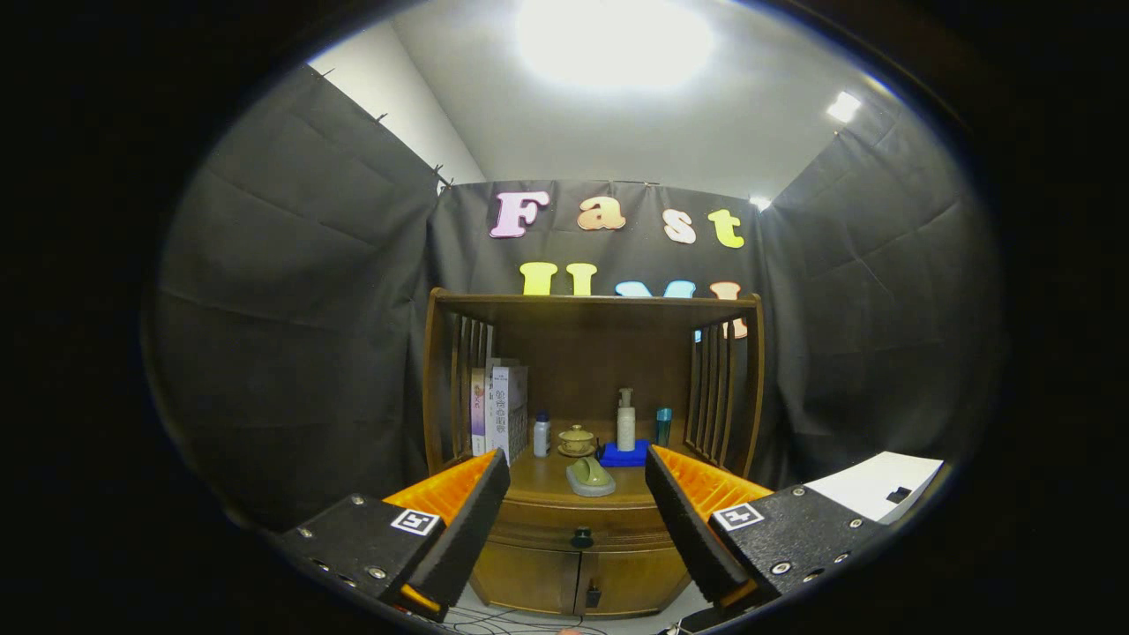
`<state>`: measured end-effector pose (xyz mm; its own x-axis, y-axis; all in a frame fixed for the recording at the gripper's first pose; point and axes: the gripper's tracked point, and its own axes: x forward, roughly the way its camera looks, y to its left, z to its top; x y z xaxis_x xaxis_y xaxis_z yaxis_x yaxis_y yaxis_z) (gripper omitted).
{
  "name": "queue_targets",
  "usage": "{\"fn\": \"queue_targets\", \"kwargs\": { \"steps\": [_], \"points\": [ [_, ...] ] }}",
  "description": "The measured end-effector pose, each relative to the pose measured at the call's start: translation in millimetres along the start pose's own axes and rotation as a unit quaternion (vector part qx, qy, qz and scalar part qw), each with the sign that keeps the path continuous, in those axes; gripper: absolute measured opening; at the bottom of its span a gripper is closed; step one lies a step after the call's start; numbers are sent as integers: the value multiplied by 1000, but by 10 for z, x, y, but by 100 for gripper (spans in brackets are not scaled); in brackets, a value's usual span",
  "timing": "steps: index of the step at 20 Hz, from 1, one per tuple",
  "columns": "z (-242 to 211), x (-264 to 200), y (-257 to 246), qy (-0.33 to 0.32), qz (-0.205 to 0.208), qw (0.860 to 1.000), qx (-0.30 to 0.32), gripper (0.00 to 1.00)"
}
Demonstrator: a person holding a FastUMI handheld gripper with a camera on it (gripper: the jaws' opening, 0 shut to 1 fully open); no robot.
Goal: Pull open the drawer, take out the items inside it, and place them on the countertop above the cabinet.
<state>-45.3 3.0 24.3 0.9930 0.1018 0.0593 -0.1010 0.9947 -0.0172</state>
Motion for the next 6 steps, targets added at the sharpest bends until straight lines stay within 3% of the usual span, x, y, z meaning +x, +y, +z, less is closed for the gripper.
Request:
{"fn": "queue_targets", "kwargs": {
  "steps": [6],
  "points": [
    [13, 9, 28, -1, 7, 1000, 4, 96]
  ]
}}
